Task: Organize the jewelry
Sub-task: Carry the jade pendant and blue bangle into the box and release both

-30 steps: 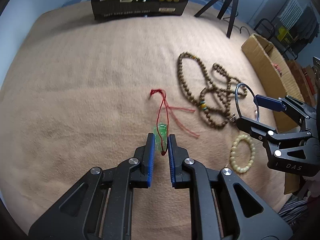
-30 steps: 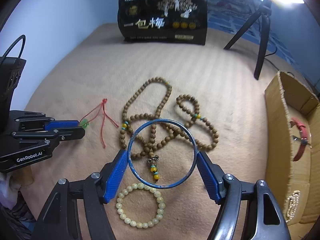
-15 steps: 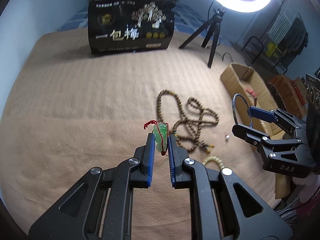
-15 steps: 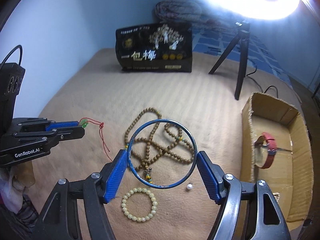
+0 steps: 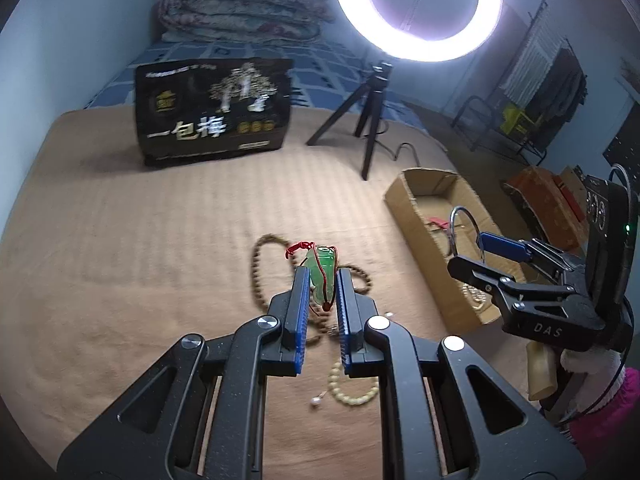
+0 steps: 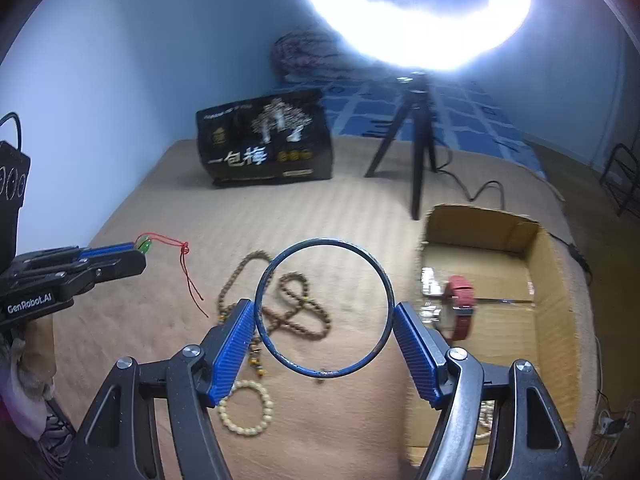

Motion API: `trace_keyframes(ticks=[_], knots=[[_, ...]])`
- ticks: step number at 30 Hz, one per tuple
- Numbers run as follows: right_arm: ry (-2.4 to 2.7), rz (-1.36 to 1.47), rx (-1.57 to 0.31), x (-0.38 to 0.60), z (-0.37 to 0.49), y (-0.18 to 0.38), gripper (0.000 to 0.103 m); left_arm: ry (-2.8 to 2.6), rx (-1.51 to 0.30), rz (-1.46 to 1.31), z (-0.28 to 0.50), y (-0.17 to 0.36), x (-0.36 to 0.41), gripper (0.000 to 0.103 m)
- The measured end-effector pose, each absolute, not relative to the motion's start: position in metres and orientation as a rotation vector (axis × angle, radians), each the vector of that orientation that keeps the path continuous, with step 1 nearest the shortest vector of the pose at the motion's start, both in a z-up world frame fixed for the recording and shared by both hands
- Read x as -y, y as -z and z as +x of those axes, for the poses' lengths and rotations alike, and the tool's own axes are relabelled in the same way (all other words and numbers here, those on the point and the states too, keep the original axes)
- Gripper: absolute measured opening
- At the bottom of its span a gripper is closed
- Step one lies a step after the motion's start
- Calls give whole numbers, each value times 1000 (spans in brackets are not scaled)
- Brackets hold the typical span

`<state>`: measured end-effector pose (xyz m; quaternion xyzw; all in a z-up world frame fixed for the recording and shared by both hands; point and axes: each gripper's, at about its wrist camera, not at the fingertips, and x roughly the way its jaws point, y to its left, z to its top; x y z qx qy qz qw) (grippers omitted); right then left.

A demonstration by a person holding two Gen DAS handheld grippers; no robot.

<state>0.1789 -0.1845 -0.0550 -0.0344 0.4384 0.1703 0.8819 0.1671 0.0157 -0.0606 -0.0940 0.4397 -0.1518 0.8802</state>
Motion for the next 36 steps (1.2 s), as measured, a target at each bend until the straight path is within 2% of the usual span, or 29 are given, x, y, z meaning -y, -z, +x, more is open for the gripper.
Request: trace_keyframes(ticks=[20, 36], knots=[[-171, 18, -891, 290, 186, 37, 73, 512, -888, -162, 177, 45, 99, 11], [-84, 91, -941, 335, 204, 59, 73, 600, -931, -111, 187, 71, 176, 11]])
